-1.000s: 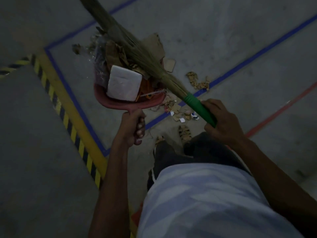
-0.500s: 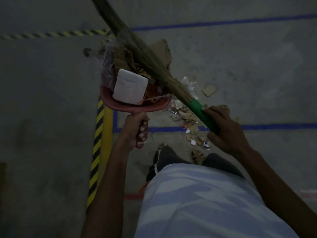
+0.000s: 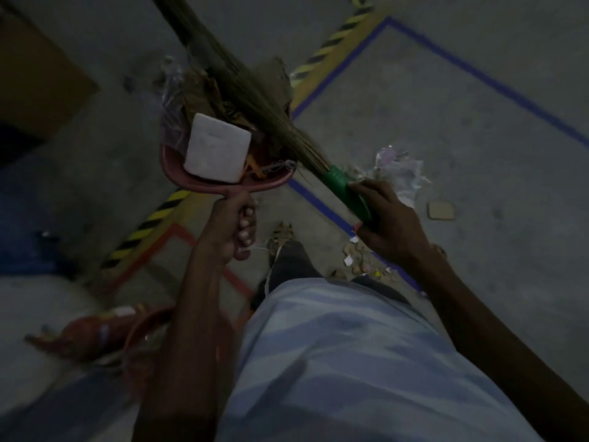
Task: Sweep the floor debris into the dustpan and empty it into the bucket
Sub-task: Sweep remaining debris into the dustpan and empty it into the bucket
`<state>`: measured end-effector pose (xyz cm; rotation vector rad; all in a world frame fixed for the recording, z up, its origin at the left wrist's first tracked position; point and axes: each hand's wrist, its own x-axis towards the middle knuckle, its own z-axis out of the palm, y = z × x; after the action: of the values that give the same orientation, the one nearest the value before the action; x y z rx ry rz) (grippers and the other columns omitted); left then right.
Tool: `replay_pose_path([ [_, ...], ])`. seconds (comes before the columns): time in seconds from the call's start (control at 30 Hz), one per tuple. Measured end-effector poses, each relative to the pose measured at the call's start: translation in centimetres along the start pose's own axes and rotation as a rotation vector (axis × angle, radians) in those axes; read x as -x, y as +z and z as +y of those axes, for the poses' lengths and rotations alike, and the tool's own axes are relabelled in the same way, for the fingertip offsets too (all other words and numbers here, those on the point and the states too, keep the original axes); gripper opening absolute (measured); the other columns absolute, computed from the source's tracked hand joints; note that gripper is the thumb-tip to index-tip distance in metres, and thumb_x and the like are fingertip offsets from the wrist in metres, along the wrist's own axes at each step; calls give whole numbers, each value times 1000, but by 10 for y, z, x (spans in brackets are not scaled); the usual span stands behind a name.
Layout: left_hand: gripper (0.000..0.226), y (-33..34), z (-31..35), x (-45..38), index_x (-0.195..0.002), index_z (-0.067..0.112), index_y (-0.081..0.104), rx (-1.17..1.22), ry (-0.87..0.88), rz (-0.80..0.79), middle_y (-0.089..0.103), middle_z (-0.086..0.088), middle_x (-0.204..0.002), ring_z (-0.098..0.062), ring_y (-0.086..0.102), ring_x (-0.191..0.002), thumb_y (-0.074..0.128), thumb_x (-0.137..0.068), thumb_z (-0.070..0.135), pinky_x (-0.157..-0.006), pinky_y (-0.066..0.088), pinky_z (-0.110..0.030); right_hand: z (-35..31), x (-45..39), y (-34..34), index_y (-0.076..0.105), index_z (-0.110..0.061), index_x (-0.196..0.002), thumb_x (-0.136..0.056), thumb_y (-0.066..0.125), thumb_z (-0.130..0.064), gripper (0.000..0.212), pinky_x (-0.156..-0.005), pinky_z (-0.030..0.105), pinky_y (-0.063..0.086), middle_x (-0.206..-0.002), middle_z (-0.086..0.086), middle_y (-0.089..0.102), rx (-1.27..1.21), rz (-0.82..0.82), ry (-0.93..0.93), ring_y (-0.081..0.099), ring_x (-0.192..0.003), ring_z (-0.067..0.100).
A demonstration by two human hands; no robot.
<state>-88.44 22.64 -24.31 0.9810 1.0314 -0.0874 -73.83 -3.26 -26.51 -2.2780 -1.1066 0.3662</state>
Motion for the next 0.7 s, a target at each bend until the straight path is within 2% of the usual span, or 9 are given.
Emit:
replay_pose_path([
  [0.2, 34, -58, -58, 64, -58, 16, 38, 239, -8, 204, 29, 3, -40, -11, 23, -28, 47, -91, 14, -39, 17, -14, -38, -3, 28, 45, -23, -146, -70, 61, -21, 77, -65, 34, 53, -146, -1, 42, -27, -224, -210, 61, -95, 24],
  [0.33, 32, -101, -100, 94, -57, 18, 40, 355, -11, 324, 29, 3, -43, -12, 23, -31, 52, -87, 19, -49, 10, -26, -71, -9, 58, 43, -25, -146, -70, 63, -22, 78, -59, 32, 49, -145, -4, 39, -1, -347, -346, 63, -83, 23],
  [0.47, 34, -139, -143, 120, -58, 18, 38, 477, -20, 377, 28, 2, -42, -13, 21, -31, 48, -91, 18, -44, 11, -21, -105, -13, 96, 43, -25, -147, -72, 61, -24, 77, -58, 34, 52, -145, -1, 42, 27, -467, -469, 65, -83, 26],
  [0.57, 38, -165, -180, 136, -57, 18, 38, 620, -24, 424, 30, 3, -41, -11, 24, -28, 47, -93, 15, -37, 17, -15, -133, -13, 125, 46, -21, -146, -72, 62, -22, 75, -57, 32, 50, -143, 3, 45, 44, -546, -540, 64, -81, 27],
  [0.7, 39, -208, -242, 159, -57, 17, 37, 763, -71, 454, 31, 4, -40, -10, 25, -28, 49, -94, 16, -34, 21, -15, -172, 1, 180, 46, -21, -146, -74, 69, -19, 76, -57, 31, 49, -142, -1, 43, 116, -679, -612, 64, -82, 24],
])
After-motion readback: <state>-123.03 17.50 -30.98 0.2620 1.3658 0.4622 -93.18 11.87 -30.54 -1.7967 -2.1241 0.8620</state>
